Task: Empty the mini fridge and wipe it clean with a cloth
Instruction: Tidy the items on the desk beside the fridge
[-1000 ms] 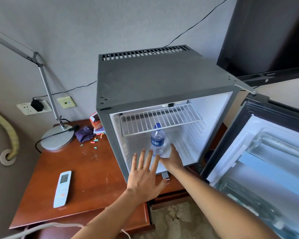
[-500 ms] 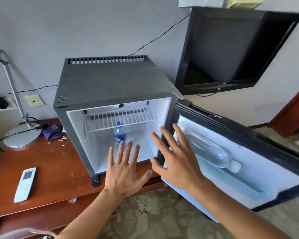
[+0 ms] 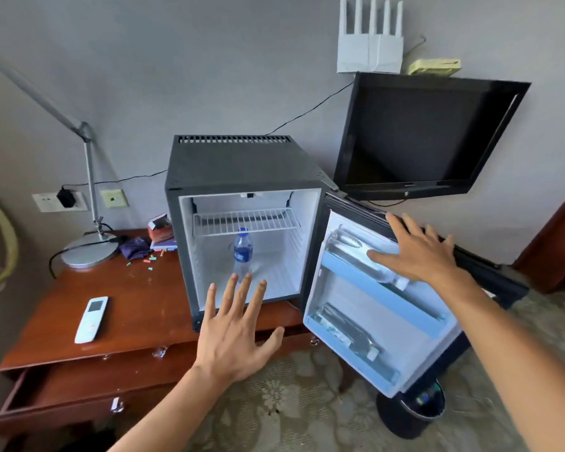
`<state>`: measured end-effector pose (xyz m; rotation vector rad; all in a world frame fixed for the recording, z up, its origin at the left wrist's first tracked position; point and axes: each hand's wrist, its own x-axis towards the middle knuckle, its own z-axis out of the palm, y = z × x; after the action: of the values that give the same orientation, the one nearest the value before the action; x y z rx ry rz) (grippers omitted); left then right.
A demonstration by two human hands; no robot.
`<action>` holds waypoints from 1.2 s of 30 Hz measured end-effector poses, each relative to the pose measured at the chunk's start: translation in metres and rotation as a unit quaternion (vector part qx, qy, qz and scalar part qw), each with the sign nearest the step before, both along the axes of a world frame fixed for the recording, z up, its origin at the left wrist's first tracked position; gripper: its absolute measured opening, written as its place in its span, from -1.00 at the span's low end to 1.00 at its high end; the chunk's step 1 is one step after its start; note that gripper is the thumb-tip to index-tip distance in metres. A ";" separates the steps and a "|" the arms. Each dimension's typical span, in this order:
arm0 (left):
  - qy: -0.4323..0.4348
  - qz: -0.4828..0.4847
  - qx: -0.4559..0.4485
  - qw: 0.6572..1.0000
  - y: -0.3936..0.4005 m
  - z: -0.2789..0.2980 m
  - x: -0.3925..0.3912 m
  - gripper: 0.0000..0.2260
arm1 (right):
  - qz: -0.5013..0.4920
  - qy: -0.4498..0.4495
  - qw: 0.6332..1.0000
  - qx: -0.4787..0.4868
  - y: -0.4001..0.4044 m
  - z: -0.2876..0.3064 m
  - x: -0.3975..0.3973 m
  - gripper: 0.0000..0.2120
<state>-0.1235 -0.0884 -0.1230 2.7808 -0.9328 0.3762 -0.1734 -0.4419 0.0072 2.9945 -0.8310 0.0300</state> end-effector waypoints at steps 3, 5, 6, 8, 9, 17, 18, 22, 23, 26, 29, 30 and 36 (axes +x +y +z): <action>0.006 0.001 -0.015 1.000 0.019 -0.002 -0.038 -0.23 | 0.003 0.021 0.999 0.032 0.018 0.009 -0.007 0.01; 0.018 -0.002 -0.022 1.000 0.029 0.000 -0.064 -0.25 | 0.017 0.044 0.997 0.058 0.033 0.017 -0.011 0.03; 0.023 -0.003 -0.026 0.999 0.033 0.001 -0.077 -0.25 | 0.025 0.055 0.996 0.072 0.043 0.020 -0.013 0.05; 0.028 -0.001 -0.038 0.999 0.040 0.007 -0.099 -0.25 | 0.037 0.076 0.992 0.094 0.065 0.030 -0.015 0.07; 0.032 -0.003 -0.048 0.998 0.043 0.010 -0.107 -0.25 | 0.044 0.089 0.990 0.098 0.075 0.034 -0.014 0.09; 0.048 -0.007 -0.181 0.982 0.057 0.069 -0.100 -0.34 | 0.142 0.076 0.976 0.145 0.145 0.041 0.006 -0.03; 0.036 -0.002 -0.173 0.984 0.057 0.076 -0.095 -0.34 | 0.146 0.071 0.975 0.154 0.151 0.040 0.013 -0.04; -0.020 0.029 -0.096 0.995 0.053 0.095 -0.060 -0.33 | 0.188 0.039 0.969 0.158 0.162 0.027 0.044 -0.08; -0.030 0.037 -0.078 0.996 0.050 0.097 -0.048 -0.31 | 0.202 0.033 0.966 0.156 0.163 0.024 0.051 -0.14; -0.039 0.062 -0.036 0.997 0.038 0.096 -0.009 -0.28 | 0.233 0.008 0.961 0.150 0.168 0.014 0.071 -0.23; -0.043 0.096 -0.022 0.994 0.029 0.088 0.036 -0.23 | 0.260 0.000 0.955 0.141 0.164 0.010 0.097 -0.27; -0.039 0.106 -0.015 0.994 0.026 0.086 0.051 -0.22 | 0.266 0.001 0.954 0.140 0.160 0.010 0.106 -0.29; -0.017 0.150 -0.011 0.988 0.016 0.084 0.134 -0.23 | 0.240 0.007 0.967 0.081 0.131 0.003 0.161 -0.18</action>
<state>0.0108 -0.0723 -0.0388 2.9048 -0.5085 0.4736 -0.0127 -0.3112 0.0099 3.2636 -0.0911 -0.0485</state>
